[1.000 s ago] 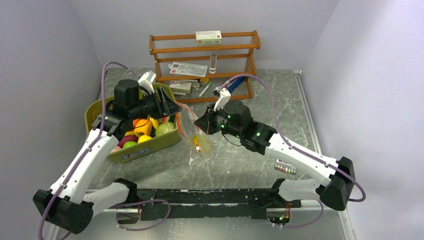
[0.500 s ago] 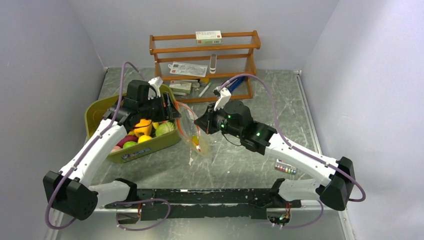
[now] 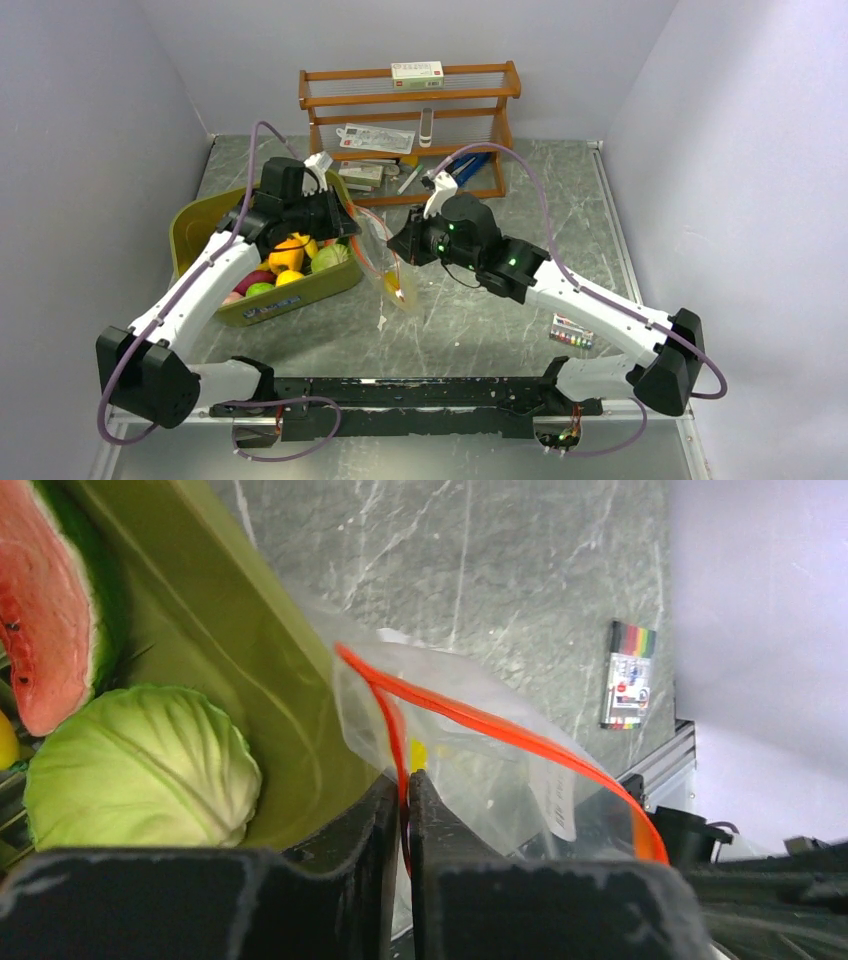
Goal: Place the food in the zip-top bag and seal the zipper
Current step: Open the zipper of the food storage bag.
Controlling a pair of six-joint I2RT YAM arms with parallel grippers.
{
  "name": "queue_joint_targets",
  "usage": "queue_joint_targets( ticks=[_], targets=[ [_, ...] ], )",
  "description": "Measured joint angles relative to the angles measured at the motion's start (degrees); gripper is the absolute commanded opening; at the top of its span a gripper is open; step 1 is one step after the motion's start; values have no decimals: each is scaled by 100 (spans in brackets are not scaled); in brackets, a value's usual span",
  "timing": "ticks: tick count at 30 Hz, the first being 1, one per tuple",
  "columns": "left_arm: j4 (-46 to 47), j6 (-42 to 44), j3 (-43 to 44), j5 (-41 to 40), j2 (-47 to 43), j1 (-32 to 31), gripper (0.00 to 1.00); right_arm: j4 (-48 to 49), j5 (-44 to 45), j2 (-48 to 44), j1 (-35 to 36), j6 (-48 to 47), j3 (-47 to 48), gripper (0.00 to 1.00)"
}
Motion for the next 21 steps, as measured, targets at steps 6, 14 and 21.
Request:
queue_joint_targets(
  ticks=[6,14,21],
  targets=[
    [293,-278,-4,166,-374,0,7,-651,96,361,0,-31,680,31],
    [533,-597,-203,210,-557,0,7,-1528,474,619,0,-275,1569,36],
    [557,-691,-221,232,-553,0,7,-1602,442,688,33,-323,1622,37]
  ],
)
